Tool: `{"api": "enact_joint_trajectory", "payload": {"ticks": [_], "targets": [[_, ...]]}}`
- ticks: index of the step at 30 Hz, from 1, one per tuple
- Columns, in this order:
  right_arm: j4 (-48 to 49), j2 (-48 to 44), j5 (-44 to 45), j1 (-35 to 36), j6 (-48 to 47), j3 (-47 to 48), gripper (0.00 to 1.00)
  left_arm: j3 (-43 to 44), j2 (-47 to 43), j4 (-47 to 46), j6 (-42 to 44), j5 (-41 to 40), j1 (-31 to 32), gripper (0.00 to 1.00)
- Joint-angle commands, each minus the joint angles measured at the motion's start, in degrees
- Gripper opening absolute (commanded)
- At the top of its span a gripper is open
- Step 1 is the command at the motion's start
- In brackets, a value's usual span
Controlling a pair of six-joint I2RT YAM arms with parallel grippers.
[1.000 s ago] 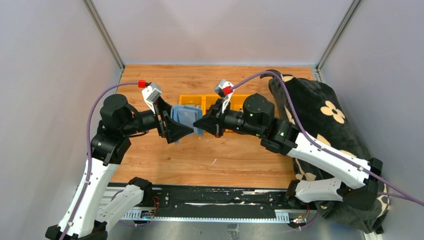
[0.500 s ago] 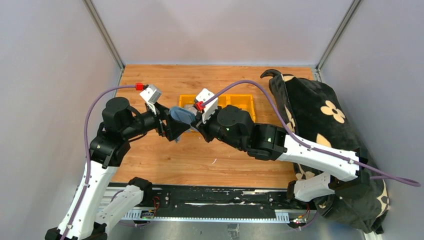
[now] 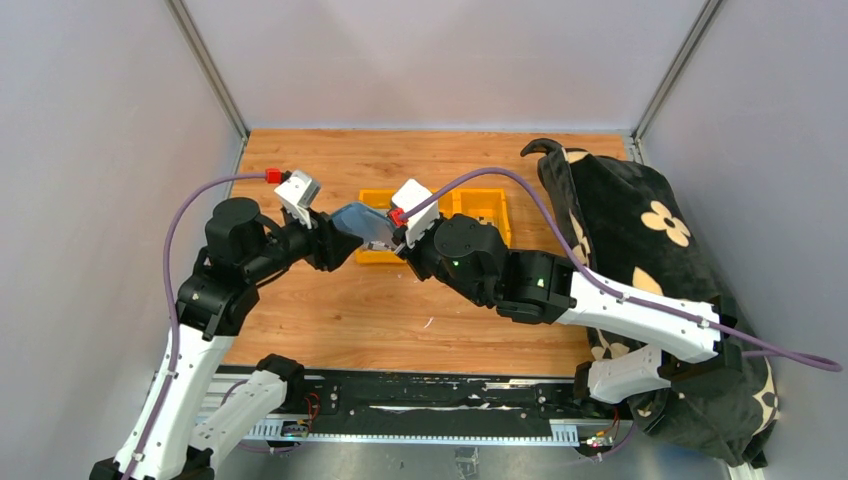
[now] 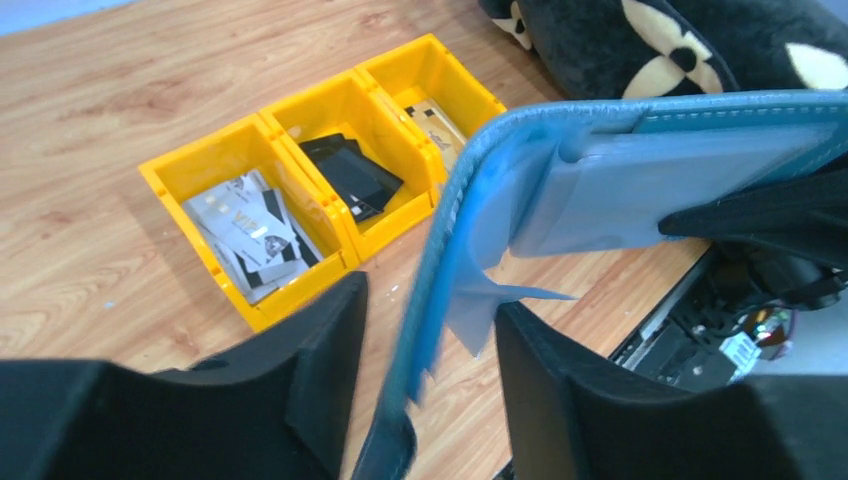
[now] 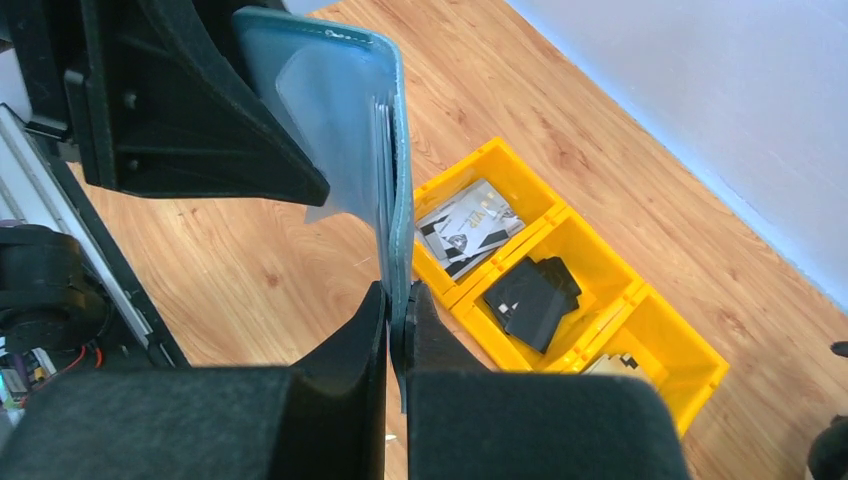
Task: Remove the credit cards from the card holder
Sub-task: Remove the credit card from the card holder.
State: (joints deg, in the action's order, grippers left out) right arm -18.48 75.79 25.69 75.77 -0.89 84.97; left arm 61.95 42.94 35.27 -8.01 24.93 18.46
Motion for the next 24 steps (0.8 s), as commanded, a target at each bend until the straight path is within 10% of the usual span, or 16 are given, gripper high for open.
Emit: {"api": "enact_joint_trajectory", "payload": {"ticks": [1,7,16,21,24], "targets": [[-0.1,-1.5,2.7,0.9,-2.1,0.6,0.00,0.2,-0.7,1.0,1.4,-1.7,-0.1,0.49],[-0.5,-0.6,1.8,0.9,-2.3,1.1,0.00,0.5,-0.3,-0.5,-1.1,1.0,-0.2,0.57],[1.3,-1.2,-4.4,0.9,-0.7,0.1,0.00,0.0,1.4,-2.6,-2.3,0.3,-0.7,0.28],[1.5,-2.7,-1.1,0.9,-2.3,-0.7,0.00,-0.1,0.4,-1.5,-0.3,6.5,-0.8,0.64],[2.2,-3.5,-2.2,0.9,-2.8,-1.0,0.00,-0.3,0.4,-1.3,-0.8,7.5,-0.8,0.65]]}}
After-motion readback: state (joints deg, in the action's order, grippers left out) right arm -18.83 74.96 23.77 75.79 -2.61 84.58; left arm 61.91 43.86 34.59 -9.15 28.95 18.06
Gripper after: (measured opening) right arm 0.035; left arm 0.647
